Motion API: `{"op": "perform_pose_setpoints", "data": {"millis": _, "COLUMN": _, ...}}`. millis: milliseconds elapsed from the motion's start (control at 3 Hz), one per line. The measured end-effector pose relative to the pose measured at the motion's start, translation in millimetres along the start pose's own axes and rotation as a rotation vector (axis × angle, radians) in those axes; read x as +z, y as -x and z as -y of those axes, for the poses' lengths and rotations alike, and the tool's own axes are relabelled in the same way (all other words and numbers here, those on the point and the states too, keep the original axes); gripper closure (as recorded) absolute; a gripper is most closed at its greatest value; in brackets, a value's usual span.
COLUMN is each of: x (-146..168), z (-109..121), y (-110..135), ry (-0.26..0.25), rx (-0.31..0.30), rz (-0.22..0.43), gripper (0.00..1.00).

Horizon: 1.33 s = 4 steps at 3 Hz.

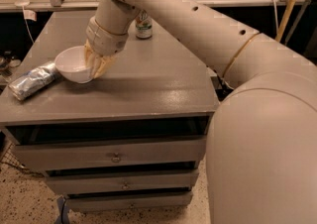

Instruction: Move white bowl near redbull can

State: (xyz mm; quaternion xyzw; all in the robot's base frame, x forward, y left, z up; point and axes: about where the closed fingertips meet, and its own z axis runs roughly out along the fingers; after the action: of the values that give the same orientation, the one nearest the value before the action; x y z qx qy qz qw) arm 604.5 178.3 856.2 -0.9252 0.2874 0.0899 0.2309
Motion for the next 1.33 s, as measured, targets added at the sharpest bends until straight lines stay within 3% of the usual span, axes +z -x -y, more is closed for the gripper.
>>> {"op": "perform_pose_setpoints", "data": {"millis": 333, "x": 3, "z": 0, "y": 0, "ry": 0.002, "rx": -0.001, "rz": 0.002, "gripper": 0.15}}
{"op": "perform_pose_setpoints", "data": {"millis": 667, "x": 5, "z": 0, "y": 1, "ry": 0.005, "rx": -0.002, "rz": 0.005, "gripper": 0.00}}
{"op": "perform_pose_setpoints", "data": {"millis": 1000, "x": 5, "z": 0, "y": 1, "ry": 0.005, "rx": -0.002, "rz": 0.005, "gripper": 0.00}}
{"op": "perform_pose_setpoints", "data": {"millis": 1333, "x": -10, "z": -8, "y": -10, "ry": 0.030, "rx": 0.035, "rz": -0.051, "gripper": 0.00}}
